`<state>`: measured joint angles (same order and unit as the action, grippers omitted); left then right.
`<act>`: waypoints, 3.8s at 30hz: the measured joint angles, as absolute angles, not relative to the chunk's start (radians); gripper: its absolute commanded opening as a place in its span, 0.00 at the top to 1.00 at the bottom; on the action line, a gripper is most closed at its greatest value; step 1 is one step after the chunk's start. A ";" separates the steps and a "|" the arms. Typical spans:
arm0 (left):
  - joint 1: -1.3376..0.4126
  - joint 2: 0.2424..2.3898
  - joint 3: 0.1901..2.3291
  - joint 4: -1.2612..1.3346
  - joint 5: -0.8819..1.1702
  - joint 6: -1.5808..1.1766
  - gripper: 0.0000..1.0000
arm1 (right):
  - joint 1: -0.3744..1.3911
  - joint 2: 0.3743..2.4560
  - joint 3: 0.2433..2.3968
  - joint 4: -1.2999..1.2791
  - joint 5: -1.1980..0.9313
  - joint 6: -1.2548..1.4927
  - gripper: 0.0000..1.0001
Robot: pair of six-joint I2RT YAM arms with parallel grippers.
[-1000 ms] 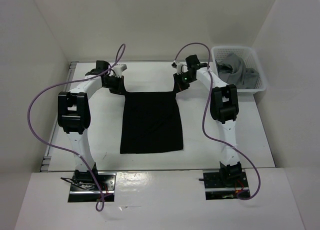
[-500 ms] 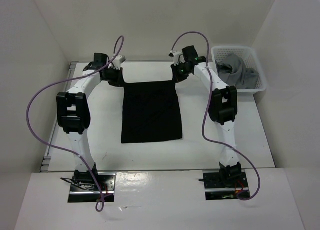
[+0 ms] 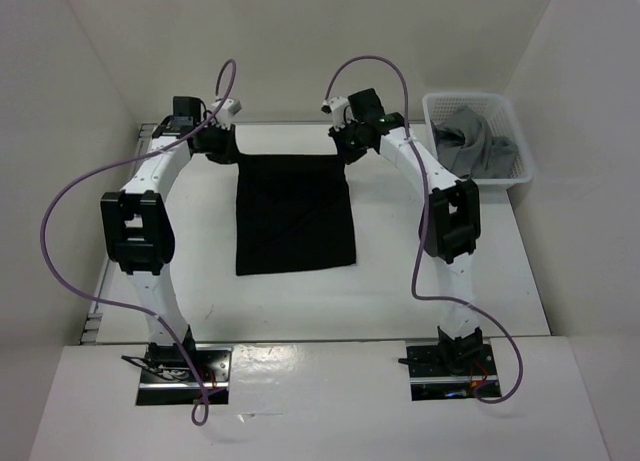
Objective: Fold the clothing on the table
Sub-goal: Fold the skirt
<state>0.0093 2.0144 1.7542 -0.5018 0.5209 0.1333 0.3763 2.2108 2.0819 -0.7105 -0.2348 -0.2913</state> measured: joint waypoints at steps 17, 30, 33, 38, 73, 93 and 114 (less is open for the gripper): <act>0.017 1.753 1.485 -0.588 0.569 0.269 1.00 | 0.401 1.853 1.769 -0.731 -0.279 -0.451 1.00; 0.016 1.721 1.364 -0.686 0.599 0.345 1.00 | 0.470 1.848 1.649 -0.970 -0.403 -0.591 1.00; 0.013 1.705 1.333 -0.708 0.601 0.371 1.00 | 0.497 1.848 1.618 -1.007 -0.416 -0.612 1.00; -0.012 1.677 1.272 -0.751 0.601 0.418 0.92 | 0.539 1.855 1.579 -1.053 -0.425 -0.632 1.00; -0.031 1.510 1.187 -0.818 0.554 0.459 0.79 | 0.778 1.937 1.478 -1.251 -0.424 -0.730 0.19; 0.299 1.191 1.095 -0.702 0.467 0.207 0.00 | 0.769 1.975 1.673 -1.107 -0.382 -0.497 0.12; 0.460 1.181 1.089 -0.679 0.470 0.180 0.00 | 0.769 2.101 1.756 -1.089 -0.485 -0.492 0.11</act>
